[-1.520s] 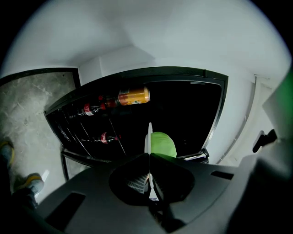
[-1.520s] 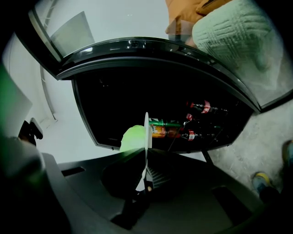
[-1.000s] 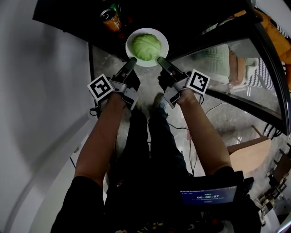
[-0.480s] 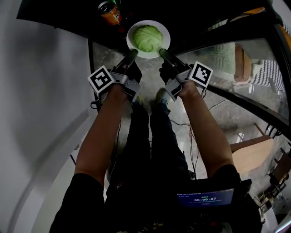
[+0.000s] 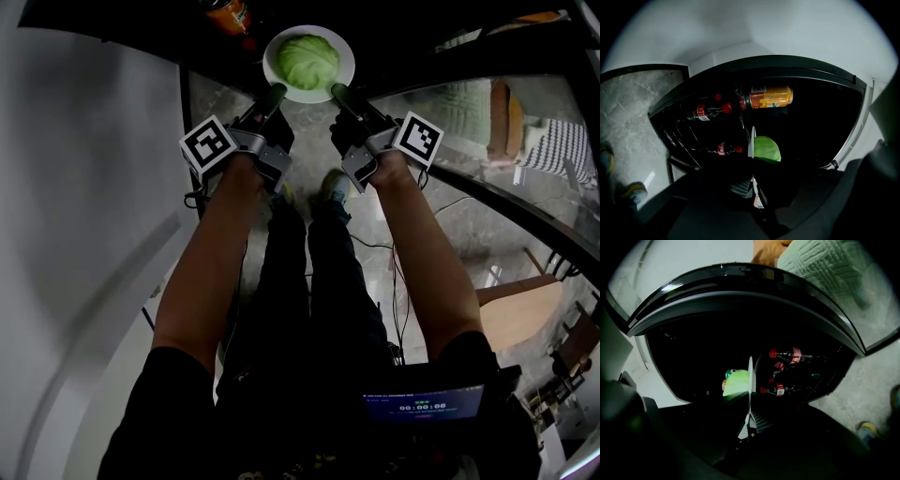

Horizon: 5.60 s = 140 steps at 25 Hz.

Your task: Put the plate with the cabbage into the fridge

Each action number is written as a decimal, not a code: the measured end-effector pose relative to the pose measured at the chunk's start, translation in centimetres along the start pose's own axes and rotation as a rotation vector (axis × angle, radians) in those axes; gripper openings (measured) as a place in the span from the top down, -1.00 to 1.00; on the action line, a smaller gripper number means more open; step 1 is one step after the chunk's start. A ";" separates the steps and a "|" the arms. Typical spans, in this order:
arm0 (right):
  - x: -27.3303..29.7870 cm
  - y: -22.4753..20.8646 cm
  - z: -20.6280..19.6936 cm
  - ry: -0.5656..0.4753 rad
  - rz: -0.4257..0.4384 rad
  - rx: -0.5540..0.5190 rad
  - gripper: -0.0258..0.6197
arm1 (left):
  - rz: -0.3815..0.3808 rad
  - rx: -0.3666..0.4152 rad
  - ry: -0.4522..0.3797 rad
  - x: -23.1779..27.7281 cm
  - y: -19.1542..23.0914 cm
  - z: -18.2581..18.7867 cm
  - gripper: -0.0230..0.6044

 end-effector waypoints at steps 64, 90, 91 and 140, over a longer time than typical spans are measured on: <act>-0.3 -0.9 0.4 -0.023 0.029 -0.069 0.86 | 0.232 1.292 0.009 -0.1 -1.1 -4.1 0.92; -0.8 1.0 -1.9 0.100 -0.319 -1.311 0.91 | 0.232 1.290 -0.011 0.3 -1.0 -3.4 0.92; -0.8 1.0 -1.9 0.101 -0.319 -1.315 0.91 | 0.233 1.290 -0.012 0.4 -1.0 -3.3 0.92; -0.2 7.8 2.1 -0.045 -0.301 -1.393 0.91 | 0.199 1.323 -0.132 -0.8 -7.3 1.4 0.92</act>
Point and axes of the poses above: the fingertips, and each gripper's own axes: x forward along the fingers, y to its left, z out of its top, the point moved 2 cm from there along -x, backward along the fingers, and after that the axes turned 2 degrees about z, right-handed, at the moved point
